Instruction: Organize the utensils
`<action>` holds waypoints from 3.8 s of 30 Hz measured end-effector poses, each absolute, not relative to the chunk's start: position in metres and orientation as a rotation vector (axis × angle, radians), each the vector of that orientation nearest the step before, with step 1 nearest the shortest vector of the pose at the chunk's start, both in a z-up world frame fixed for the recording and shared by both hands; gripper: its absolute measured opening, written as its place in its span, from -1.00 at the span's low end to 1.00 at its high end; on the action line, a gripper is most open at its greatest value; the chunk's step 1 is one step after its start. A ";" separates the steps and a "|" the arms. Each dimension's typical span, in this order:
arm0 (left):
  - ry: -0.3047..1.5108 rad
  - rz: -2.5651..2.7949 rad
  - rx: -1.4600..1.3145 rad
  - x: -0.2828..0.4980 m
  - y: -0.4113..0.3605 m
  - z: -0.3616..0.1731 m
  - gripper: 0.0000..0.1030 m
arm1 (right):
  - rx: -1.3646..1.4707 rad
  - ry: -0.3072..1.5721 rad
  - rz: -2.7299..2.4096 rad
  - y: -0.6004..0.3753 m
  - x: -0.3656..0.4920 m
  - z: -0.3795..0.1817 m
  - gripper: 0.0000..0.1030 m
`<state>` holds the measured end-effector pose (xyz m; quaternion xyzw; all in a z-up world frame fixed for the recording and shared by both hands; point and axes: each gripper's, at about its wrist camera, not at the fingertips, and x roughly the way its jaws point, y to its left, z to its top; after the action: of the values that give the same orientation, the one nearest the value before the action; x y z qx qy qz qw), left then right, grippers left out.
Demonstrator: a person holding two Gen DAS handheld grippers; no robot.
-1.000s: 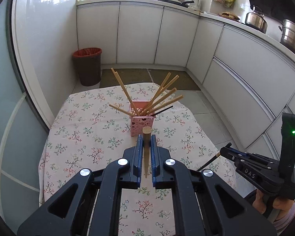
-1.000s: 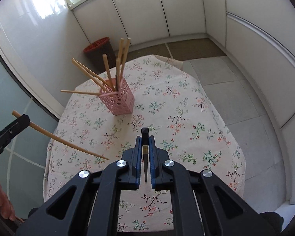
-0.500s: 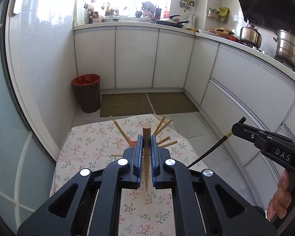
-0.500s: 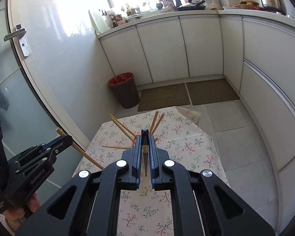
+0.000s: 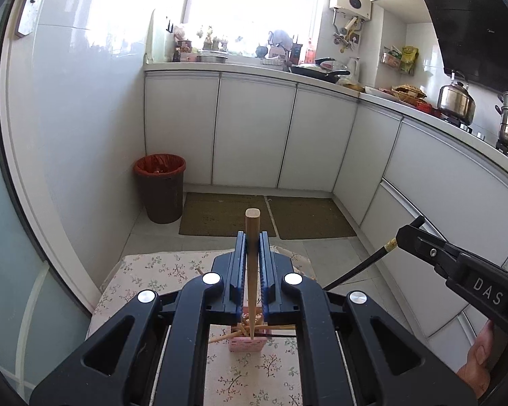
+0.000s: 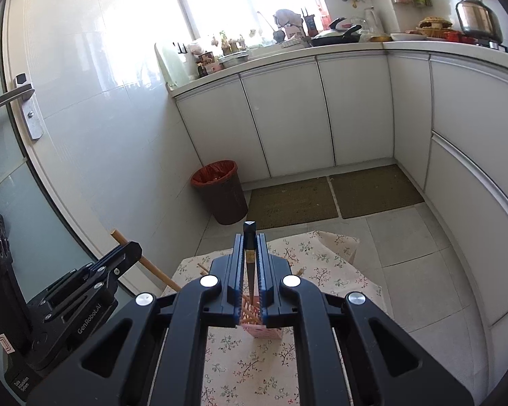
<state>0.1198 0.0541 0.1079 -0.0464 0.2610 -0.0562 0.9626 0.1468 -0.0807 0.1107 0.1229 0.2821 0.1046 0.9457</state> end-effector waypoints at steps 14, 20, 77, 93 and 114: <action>0.622 -0.133 -0.172 0.184 0.059 0.041 -0.78 | 0.215 0.634 0.200 -0.071 0.196 0.057 -0.86; 0.562 -0.109 -0.194 0.177 0.071 0.058 -0.76 | 0.220 0.646 0.209 -0.066 0.202 0.051 -0.86; 0.485 -0.064 -0.115 0.078 0.047 0.093 0.35 | 0.130 0.515 -0.037 -0.086 0.098 0.081 0.11; 0.463 -0.050 -0.098 0.039 0.028 0.095 0.86 | 0.143 0.360 -0.271 -0.114 0.027 0.086 0.87; 0.399 -0.029 -0.060 -0.006 0.010 0.112 0.86 | 0.154 0.367 -0.330 -0.134 -0.017 0.095 0.87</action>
<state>-0.0058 0.0101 0.1120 -0.0299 0.1982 -0.0146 0.9796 -0.0168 -0.1336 0.0945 0.0763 0.1815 -0.1630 0.9668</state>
